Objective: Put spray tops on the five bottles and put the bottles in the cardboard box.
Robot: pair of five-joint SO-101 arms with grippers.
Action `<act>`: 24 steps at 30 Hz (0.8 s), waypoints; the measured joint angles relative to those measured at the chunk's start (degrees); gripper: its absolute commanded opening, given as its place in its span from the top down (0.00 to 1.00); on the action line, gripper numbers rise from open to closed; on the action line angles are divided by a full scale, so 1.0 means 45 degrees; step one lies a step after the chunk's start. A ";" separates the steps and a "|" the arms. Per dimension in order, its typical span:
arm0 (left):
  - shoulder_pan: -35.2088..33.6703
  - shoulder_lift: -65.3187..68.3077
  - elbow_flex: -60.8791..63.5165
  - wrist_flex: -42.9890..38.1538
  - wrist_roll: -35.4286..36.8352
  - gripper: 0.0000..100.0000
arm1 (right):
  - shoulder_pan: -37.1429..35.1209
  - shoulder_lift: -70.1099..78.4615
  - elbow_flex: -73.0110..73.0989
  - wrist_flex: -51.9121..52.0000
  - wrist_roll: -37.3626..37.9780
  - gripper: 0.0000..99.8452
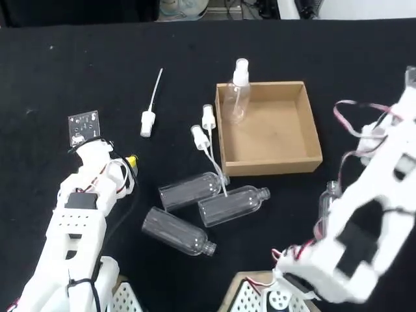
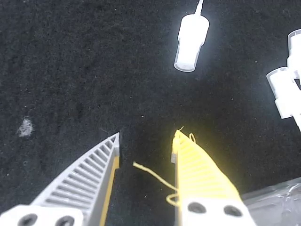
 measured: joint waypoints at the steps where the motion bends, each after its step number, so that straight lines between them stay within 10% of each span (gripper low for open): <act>1: 0.0000 0.0000 0.0000 0.0000 0.0000 0.82 | -0.0098 -0.0821 0.0801 -0.0156 0.0000 0.99; 11: -0.0176 0.0000 0.0000 0.0078 0.0000 0.82 | -0.2696 -0.8283 0.4142 0.1328 0.0586 0.99; 24: -0.3770 0.0000 -0.1074 0.2110 0.2364 0.82 | -1.1507 -1.0413 0.3341 0.3849 -0.1348 0.99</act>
